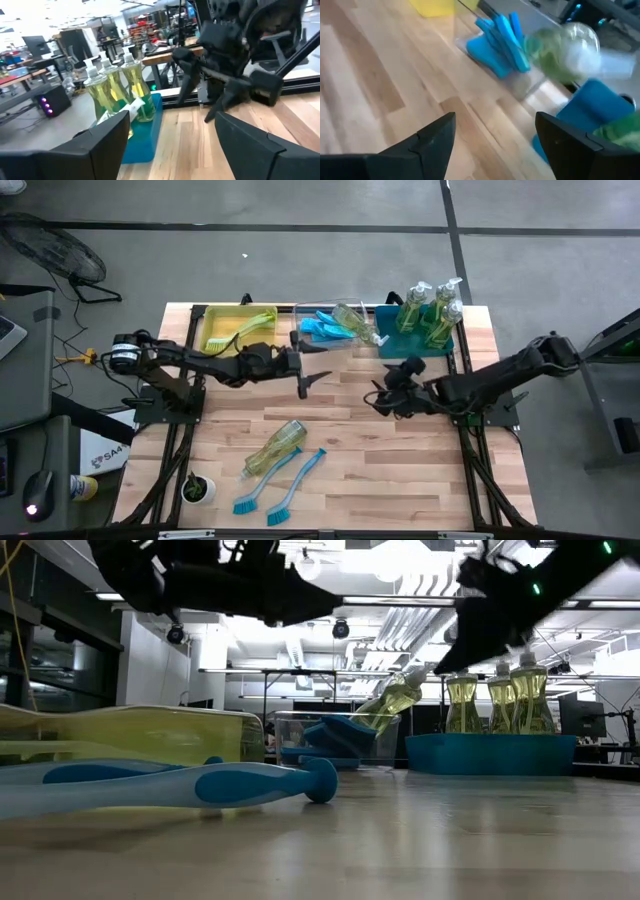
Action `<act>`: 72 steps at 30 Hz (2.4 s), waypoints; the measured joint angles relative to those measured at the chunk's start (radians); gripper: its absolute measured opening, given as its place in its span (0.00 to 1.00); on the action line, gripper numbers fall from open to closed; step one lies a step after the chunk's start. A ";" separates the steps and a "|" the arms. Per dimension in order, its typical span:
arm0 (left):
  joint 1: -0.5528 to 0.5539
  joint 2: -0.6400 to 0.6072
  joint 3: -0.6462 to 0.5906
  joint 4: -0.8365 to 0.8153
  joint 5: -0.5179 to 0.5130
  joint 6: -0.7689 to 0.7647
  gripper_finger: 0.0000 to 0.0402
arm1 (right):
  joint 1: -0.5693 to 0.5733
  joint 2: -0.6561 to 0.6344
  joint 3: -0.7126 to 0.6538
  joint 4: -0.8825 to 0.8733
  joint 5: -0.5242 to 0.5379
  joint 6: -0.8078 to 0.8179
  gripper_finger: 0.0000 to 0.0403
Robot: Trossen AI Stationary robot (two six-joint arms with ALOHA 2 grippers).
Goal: Pick & Place Kitchen Sink Supplies
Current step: Put the dish soap into the blue bin
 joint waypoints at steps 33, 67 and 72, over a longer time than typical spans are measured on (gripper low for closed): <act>0.216 0.000 0.001 -0.100 0.138 -0.022 0.67 | -0.192 0.019 -0.095 0.455 0.073 -0.792 0.75; 0.216 0.000 0.001 -0.352 0.043 0.023 0.67 | -0.569 0.727 1.353 -1.067 -0.486 -0.423 0.93; 0.216 0.000 0.001 -0.359 0.043 0.014 0.67 | -0.603 0.756 1.369 -1.106 -0.581 -0.382 0.93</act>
